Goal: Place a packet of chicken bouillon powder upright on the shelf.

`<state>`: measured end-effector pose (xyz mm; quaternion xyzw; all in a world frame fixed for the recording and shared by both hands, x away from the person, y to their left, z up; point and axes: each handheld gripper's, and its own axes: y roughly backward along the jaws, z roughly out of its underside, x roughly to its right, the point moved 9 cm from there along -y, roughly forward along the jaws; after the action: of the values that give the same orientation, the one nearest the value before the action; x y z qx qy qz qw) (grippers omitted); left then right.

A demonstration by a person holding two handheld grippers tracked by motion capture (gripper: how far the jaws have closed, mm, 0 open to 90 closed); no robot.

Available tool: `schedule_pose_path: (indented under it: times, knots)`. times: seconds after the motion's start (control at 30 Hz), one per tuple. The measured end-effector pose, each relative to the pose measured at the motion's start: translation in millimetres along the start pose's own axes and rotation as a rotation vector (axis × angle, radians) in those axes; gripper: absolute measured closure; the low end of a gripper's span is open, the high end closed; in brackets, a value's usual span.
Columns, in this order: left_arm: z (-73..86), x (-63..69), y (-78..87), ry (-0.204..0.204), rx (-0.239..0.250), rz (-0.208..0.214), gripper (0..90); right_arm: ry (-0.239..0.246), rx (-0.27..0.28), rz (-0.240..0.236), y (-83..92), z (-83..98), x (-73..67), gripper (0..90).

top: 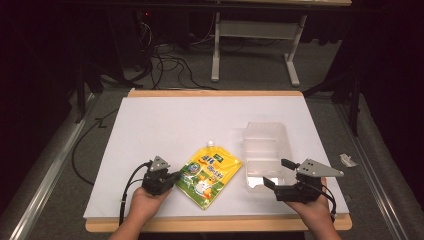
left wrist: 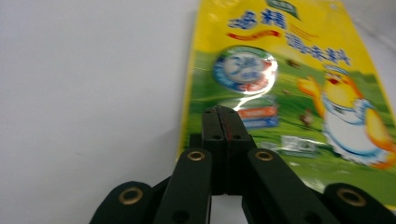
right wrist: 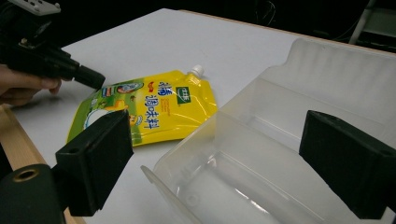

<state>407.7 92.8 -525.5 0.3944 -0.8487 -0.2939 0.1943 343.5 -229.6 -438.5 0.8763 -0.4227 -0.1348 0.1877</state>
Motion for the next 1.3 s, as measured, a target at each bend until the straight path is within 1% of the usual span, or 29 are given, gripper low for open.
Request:
schedule_pose_path:
  times: [0.03,0.07,0.1,0.17,0.2,0.23,0.27,0.3,0.33,0.37,0.43,0.47,0.53,0.6,0.7,0.73,0.83,0.9,0.93,1.0,1.07,1.1,1.17,1.2,1.23,1.27,1.3]
  knots:
    - [-2.4,-9.2,-1.0,-0.003,0.006,-0.049,90.0,-0.001,-0.001,0.000,0.1,0.0,-0.4,9.7]
    - [-4.0,-19.4,-2.8,-0.013,0.001,-0.100,90.0,0.000,0.001,-0.001,0.1,-0.2,-0.6,9.7]
    - [-4.7,-31.7,-6.2,-0.023,-0.011,-0.160,90.0,0.000,0.001,0.000,0.3,-0.3,-1.0,9.8]
    - [-3.0,-43.9,-12.8,-0.043,-0.044,-0.208,90.0,0.001,0.002,0.001,0.3,-0.3,-0.8,10.1]
    - [0.0,-47.1,-17.1,-0.050,-0.067,-0.211,90.0,-0.001,-0.003,0.003,0.3,0.1,-0.4,10.1]
    - [0.1,-47.1,-17.7,-0.062,-0.060,-0.208,90.0,-0.002,-0.004,0.004,0.1,0.4,0.2,10.2]
    - [1.0,-44.6,-17.0,-0.090,-0.063,-0.196,90.0,-0.005,-0.005,0.006,0.2,0.7,0.6,10.3]
    - [2.2,-42.2,-16.2,-0.106,-0.068,-0.178,90.0,-0.005,-0.004,0.004,0.7,0.8,0.5,10.6]
    - [3.9,-38.4,-14.5,-0.112,-0.075,-0.149,90.0,-0.003,-0.003,0.004,0.8,0.9,0.4,10.7]
    - [6.0,-34.1,-12.5,-0.119,-0.077,-0.129,90.0,0.001,-0.005,0.003,0.4,1.3,0.6,10.8]
    - [10.7,-25.4,-9.1,-0.161,-0.069,-0.131,90.0,-0.001,-0.008,0.002,-1.0,1.9,1.0,10.8]
    - [13.1,-20.8,-7.2,-0.171,-0.069,-0.127,90.0,-0.002,-0.012,0.002,-1.6,2.1,1.2,10.8]
    - [17.0,-10.0,-4.5,-0.179,-0.060,-0.105,90.0,0.001,-0.012,0.001,-2.3,1.6,0.4,10.9]
    - [20.4,-0.9,-1.9,-0.190,-0.058,-0.099,90.0,0.009,-0.010,0.002,-1.6,0.5,-0.6,11.0]
    - [25.3,12.5,2.5,-0.186,-0.059,-0.077,90.0,0.009,0.000,0.002,0.1,-1.5,-1.7,11.2]
    - [26.3,16.1,3.3,-0.189,-0.058,-0.069,90.0,0.001,0.001,0.001,1.0,-1.7,-2.0,11.3]
    - [30.3,32.2,6.4,-0.215,-0.067,-0.049,90.0,0.005,0.004,-0.002,0.9,-1.9,-2.4,11.3]
    - [32.3,45.2,7.0,-0.239,-0.068,-0.031,90.0,0.008,0.003,0.000,0.9,-1.9,-2.3,11.3]
    - [32.5,49.3,6.9,-0.240,-0.068,-0.021,90.0,0.008,0.002,0.001,1.2,-1.9,-2.1,11.3]
    - [33.1,61.8,6.3,-0.237,-0.069,0.014,90.0,0.007,0.004,0.003,1.7,-2.2,-1.6,11.3]
    - [32.8,70.2,5.1,-0.243,-0.071,0.029,90.0,0.004,0.005,0.005,2.3,-2.5,-1.1,11.3]
    - [32.3,76.1,4.0,-0.242,-0.069,0.049,90.0,0.005,0.005,0.006,2.2,-2.5,-0.9,11.3]
    - [31.4,81.5,2.4,-0.250,-0.070,0.065,90.0,0.009,0.005,0.006,1.8,-2.3,-0.5,11.3]
    - [30.1,81.3,1.3,-0.235,-0.071,0.078,90.0,0.013,0.004,0.008,1.5,-2.1,-0.1,11.3]
    - [28.9,78.8,0.5,-0.215,-0.070,0.084,90.0,0.006,0.001,0.009,1.6,-1.6,-0.2,11.3]
    - [27.3,72.8,-0.3,-0.196,-0.066,0.071,90.0,0.003,0.000,0.011,1.9,-1.5,0.1,11.3]
    - [27.3,72.8,-0.3,-0.196,-0.066,0.071,90.0,0.003,0.000,0.011,1.9,-1.5,0.1,11.3]
